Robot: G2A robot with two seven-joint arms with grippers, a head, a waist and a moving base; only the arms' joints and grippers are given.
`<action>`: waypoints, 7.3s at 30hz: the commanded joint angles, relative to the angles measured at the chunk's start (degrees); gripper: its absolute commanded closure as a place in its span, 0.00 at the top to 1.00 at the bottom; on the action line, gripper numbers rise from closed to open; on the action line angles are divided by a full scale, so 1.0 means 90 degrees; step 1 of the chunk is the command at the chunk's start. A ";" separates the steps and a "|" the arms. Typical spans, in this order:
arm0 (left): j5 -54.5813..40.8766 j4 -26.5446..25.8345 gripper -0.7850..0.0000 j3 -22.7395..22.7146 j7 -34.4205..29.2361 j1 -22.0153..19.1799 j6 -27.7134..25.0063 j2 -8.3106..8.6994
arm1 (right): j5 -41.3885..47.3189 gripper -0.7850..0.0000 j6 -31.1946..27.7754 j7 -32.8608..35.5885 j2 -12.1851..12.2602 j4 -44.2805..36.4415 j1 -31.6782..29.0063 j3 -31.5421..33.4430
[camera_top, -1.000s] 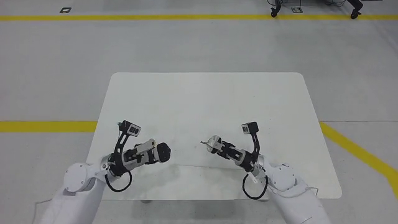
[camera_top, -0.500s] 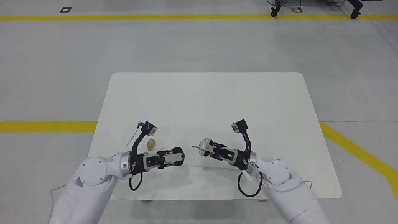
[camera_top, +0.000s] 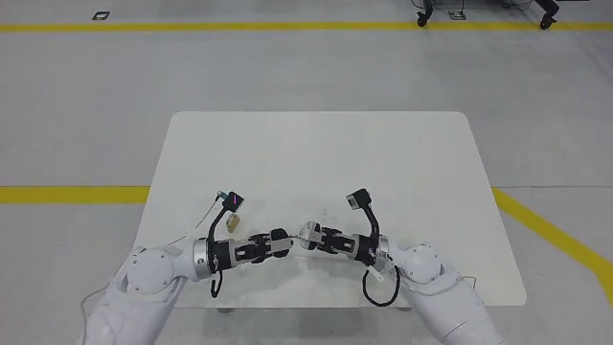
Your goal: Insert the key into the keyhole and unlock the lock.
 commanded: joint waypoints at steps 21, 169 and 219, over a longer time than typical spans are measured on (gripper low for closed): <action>0.0531 -0.0161 0.14 0.0199 0.0624 0.0066 0.0228 0.0056 | 0.0023 0.00 0.0131 0.0287 -0.0017 0.0047 0.0071 -0.0040; 0.7779 -0.0619 0.00 0.0702 0.1059 -0.1186 0.1888 0.0260 | -0.1444 0.00 -0.0497 0.0276 0.0778 -0.0531 -0.0578 0.3261; -0.3612 0.4158 0.00 0.2304 0.1066 -0.3610 0.1880 -0.1242 | -0.1213 0.00 -0.1501 0.0350 0.0361 -0.0302 0.0756 0.0618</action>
